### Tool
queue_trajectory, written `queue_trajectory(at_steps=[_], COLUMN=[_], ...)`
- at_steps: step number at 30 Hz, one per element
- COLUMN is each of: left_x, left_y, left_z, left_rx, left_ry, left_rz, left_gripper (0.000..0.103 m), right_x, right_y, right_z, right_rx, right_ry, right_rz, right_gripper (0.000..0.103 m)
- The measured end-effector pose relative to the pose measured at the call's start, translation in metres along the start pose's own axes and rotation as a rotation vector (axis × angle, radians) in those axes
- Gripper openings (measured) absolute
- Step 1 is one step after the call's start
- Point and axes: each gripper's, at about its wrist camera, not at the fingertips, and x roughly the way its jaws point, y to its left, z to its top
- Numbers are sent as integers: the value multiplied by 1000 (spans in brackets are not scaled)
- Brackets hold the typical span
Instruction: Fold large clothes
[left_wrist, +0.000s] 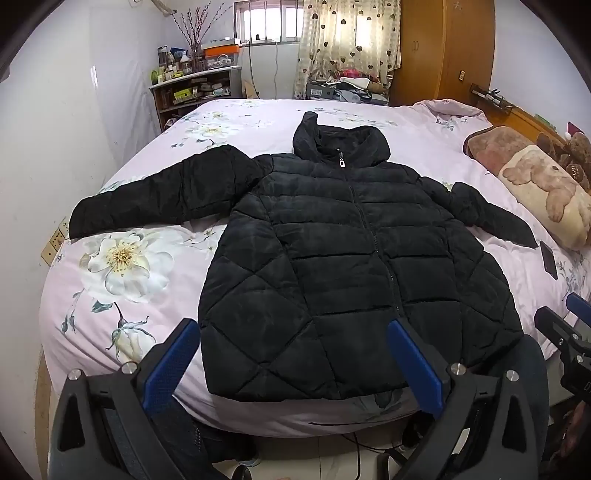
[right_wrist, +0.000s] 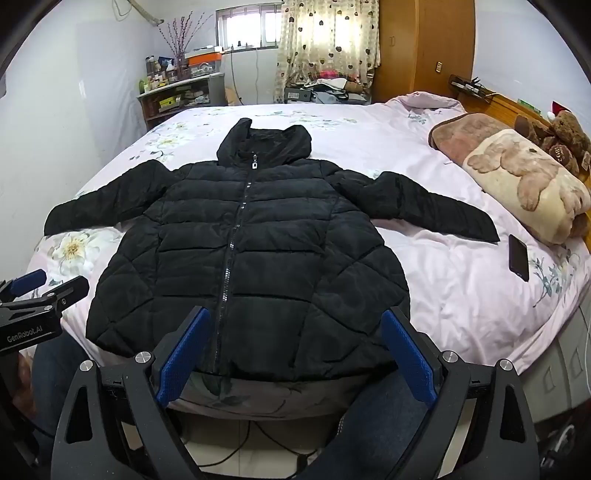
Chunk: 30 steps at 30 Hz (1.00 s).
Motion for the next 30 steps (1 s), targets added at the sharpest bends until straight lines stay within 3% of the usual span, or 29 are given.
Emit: queue_trajectory(at_steps=[30], left_x=[4], left_y=[1], left_z=[-3], left_rx=[1], left_ry=[18], left_rz=[1], left_gripper=[103], right_x=[8], right_y=[3], right_z=[-2], right_rx=[-5], right_ry=[13], right_rz=[8], right_gripper=[94])
